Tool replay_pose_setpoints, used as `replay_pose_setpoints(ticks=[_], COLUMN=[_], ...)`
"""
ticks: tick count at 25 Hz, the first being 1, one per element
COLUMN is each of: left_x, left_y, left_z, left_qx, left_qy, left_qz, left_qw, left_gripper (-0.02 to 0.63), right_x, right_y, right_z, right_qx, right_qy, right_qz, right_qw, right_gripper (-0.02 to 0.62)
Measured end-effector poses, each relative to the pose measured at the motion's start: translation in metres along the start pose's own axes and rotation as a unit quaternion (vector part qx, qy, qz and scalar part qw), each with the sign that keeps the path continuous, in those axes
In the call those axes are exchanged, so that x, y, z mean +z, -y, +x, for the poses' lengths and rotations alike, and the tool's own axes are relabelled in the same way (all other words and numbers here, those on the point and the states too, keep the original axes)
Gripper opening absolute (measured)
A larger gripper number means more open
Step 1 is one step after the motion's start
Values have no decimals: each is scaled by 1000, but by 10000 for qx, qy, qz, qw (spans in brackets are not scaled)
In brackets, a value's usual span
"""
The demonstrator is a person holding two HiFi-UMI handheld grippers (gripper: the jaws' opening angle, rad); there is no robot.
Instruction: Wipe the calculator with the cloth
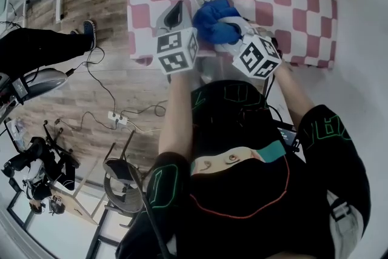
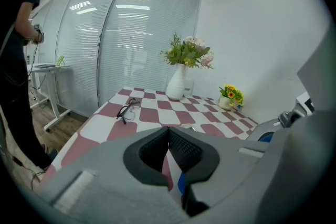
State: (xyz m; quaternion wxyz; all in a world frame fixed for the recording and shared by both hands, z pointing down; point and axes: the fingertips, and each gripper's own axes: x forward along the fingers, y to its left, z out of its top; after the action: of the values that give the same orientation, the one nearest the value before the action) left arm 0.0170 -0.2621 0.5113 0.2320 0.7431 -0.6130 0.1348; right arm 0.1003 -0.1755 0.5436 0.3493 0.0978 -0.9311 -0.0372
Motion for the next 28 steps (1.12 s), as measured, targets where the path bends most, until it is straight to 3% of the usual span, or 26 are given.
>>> replay_pose_setpoints(ticks=[4,9,14,21,28], left_x=[16,45,78,137,216], left_y=[-1,-5,-7,1,13], left_z=[-1,-3,-2,-2,-29], left_qx=[44,145,158,93,11], left_qy=[208,576,992,1666,2368], left_qz=[-22,-68,-14,62,289], left_qw=[9998,9982,9949,9860,9711], left_gripper=[11,11,11,11,11], right_x=[23,45,72,118,158], right_y=[12,64,127,203,243], right_z=[-10,-20,-32,-68,-123], right_qx=[235,-280,-908,-1688,-2254], right_qy=[607,1080,1577,2353,2709], right_qz=[788,1455,2183,2638,2600], right_qw=[9948,9830,9588,9201,8990], right_gripper=[118,118,118,117,117])
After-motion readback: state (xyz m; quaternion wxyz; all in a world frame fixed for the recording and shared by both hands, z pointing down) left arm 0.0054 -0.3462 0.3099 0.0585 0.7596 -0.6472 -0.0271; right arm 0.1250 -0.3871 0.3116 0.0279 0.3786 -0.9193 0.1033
